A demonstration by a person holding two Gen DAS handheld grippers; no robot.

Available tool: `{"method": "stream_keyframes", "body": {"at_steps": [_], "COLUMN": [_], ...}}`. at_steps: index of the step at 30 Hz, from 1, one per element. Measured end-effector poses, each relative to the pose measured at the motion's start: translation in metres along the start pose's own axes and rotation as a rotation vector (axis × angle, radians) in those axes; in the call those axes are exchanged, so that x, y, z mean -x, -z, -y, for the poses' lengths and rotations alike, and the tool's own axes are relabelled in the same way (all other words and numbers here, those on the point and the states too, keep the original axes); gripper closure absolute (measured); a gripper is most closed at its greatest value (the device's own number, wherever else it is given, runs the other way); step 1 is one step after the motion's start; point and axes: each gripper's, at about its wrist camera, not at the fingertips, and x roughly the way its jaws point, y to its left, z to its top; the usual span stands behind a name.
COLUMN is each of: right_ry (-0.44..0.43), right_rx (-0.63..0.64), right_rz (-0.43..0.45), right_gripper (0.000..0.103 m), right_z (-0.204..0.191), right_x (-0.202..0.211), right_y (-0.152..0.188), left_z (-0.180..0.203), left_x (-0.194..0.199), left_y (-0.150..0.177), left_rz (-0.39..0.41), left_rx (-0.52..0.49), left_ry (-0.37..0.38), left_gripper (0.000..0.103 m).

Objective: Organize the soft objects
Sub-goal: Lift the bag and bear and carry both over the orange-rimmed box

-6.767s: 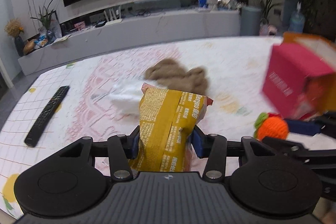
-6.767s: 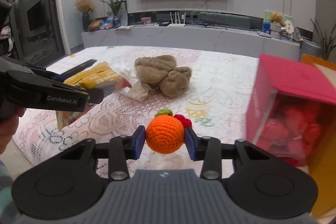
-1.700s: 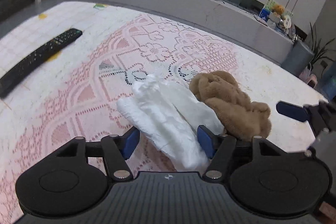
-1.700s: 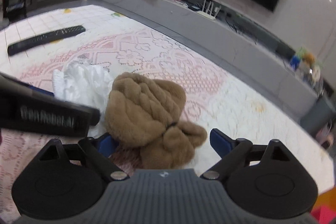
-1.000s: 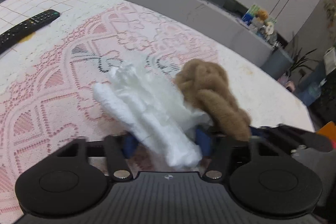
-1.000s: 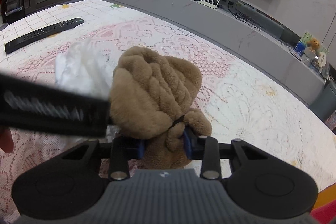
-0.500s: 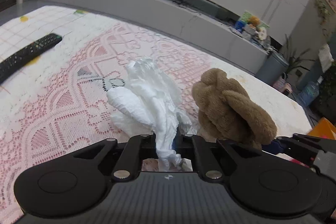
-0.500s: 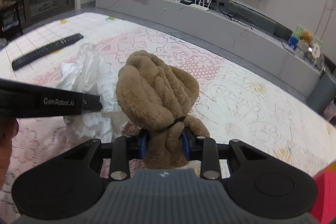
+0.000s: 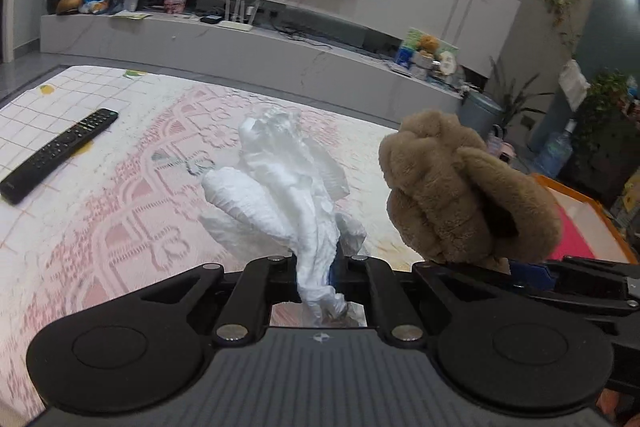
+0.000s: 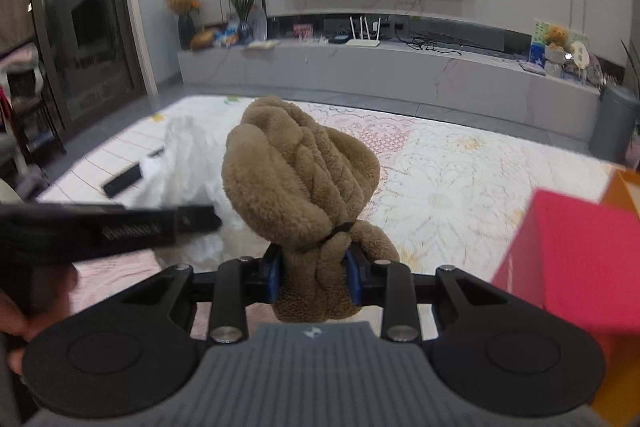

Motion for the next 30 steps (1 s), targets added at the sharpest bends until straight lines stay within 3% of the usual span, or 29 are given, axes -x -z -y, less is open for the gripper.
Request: {"method": "stream_keyframes", "body": {"at_steps": [7, 13, 23, 30], "right_ry": [-0.01, 0.062, 0.186, 0.274], "right_rx": [-0.119, -0.198, -0.314, -0.357], "right_rz": [0.059, 0.142, 0.24, 0.265], "right_gripper": [0.072, 0.072, 0.072, 0.072], "right_z": [0.016, 0.043, 0.107, 0.163], "right_x": [0.075, 0.141, 0.218, 0.249], "right_y": [0.033, 0.053, 0.081, 0.088], "left_z": [0.037, 0.088, 0.186, 0.252], "left_x": [0.045, 0.064, 0.039, 0.017], "left_y": [0.02, 0.023, 0.012, -0.003], "left_rz": [0.085, 0.117, 0.093, 0.092], "left_rx": [-0.012, -0.077, -0.182, -0.263], "left_ry": [0.088, 0.191, 0.37, 0.433], "left_gripper": [0.094, 0.094, 0.094, 0.094]}}
